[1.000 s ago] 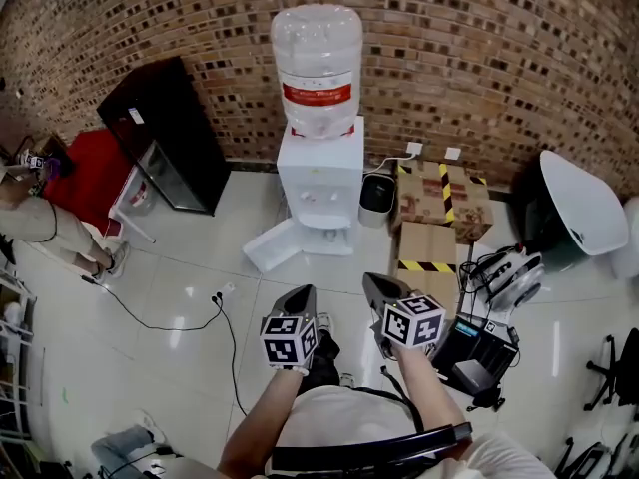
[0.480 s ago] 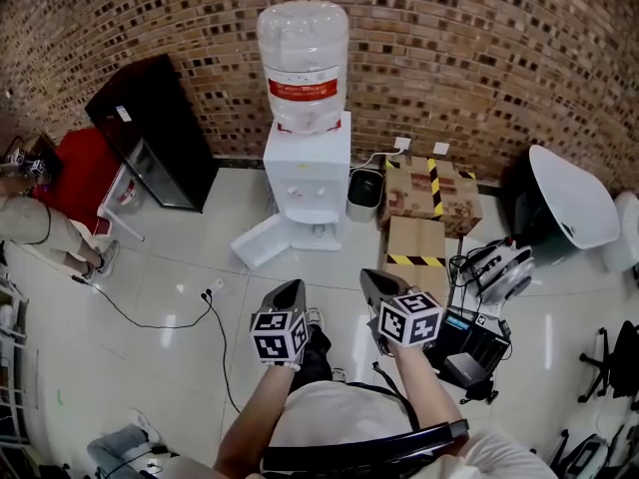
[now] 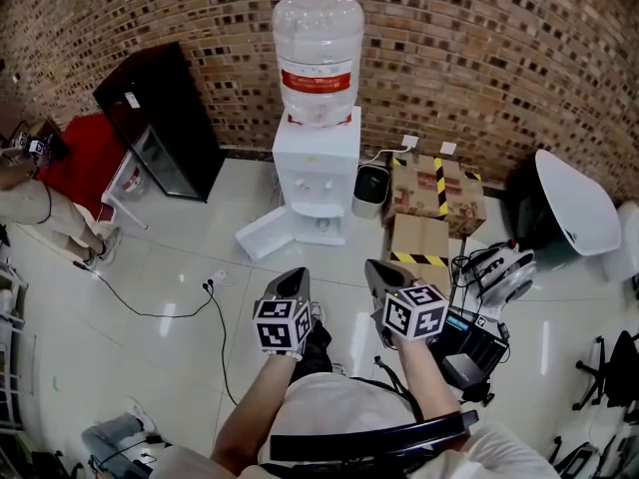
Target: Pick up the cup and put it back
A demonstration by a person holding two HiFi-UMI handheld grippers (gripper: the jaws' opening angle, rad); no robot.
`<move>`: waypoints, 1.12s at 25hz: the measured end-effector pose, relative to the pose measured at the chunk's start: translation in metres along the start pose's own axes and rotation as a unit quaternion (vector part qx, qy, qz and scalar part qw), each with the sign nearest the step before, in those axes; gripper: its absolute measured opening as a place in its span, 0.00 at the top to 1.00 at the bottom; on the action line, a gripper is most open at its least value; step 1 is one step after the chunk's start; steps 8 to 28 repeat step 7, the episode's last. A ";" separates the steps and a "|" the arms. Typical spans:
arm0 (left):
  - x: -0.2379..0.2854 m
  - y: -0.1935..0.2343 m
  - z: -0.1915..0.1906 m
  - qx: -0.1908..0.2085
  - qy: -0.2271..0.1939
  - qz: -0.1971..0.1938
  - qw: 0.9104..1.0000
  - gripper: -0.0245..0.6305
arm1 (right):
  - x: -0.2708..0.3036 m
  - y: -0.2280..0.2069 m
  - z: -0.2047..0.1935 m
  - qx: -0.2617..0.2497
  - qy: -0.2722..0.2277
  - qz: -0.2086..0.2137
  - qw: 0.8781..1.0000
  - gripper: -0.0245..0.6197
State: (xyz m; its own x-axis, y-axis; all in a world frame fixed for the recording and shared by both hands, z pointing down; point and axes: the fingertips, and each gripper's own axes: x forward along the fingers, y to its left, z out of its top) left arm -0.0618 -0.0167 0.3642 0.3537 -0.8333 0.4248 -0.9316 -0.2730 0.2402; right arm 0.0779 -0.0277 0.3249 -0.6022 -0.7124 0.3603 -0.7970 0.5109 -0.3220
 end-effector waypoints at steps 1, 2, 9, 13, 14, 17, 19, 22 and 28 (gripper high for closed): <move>-0.001 0.000 0.001 0.003 -0.001 0.000 1.000 0.95 | 0.000 0.001 0.000 0.000 0.000 0.001 1.000 0.94; -0.002 0.000 0.002 0.005 -0.002 0.000 1.000 0.95 | 0.001 0.002 0.000 0.001 0.000 0.001 1.000 0.94; -0.004 0.002 0.003 0.006 -0.002 0.002 1.000 0.95 | 0.002 0.007 0.001 0.002 -0.001 0.004 1.000 0.94; -0.004 0.002 0.003 0.006 -0.002 0.002 1.000 0.95 | 0.002 0.007 0.001 0.002 -0.001 0.004 1.000 0.94; -0.004 0.002 0.003 0.006 -0.002 0.002 1.000 0.95 | 0.002 0.007 0.001 0.002 -0.001 0.004 1.000 0.94; -0.004 0.002 0.003 0.006 -0.002 0.002 1.000 0.95 | 0.002 0.007 0.001 0.002 -0.001 0.004 1.000 0.94; -0.004 0.002 0.003 0.006 -0.002 0.002 1.000 0.95 | 0.002 0.007 0.001 0.002 -0.001 0.004 1.000 0.94; -0.004 0.002 0.003 0.006 -0.002 0.002 1.000 0.95 | 0.002 0.007 0.001 0.002 -0.001 0.004 1.000 0.94; -0.004 0.002 0.003 0.006 -0.002 0.002 1.000 0.95 | 0.002 0.007 0.001 0.002 -0.001 0.004 1.000 0.94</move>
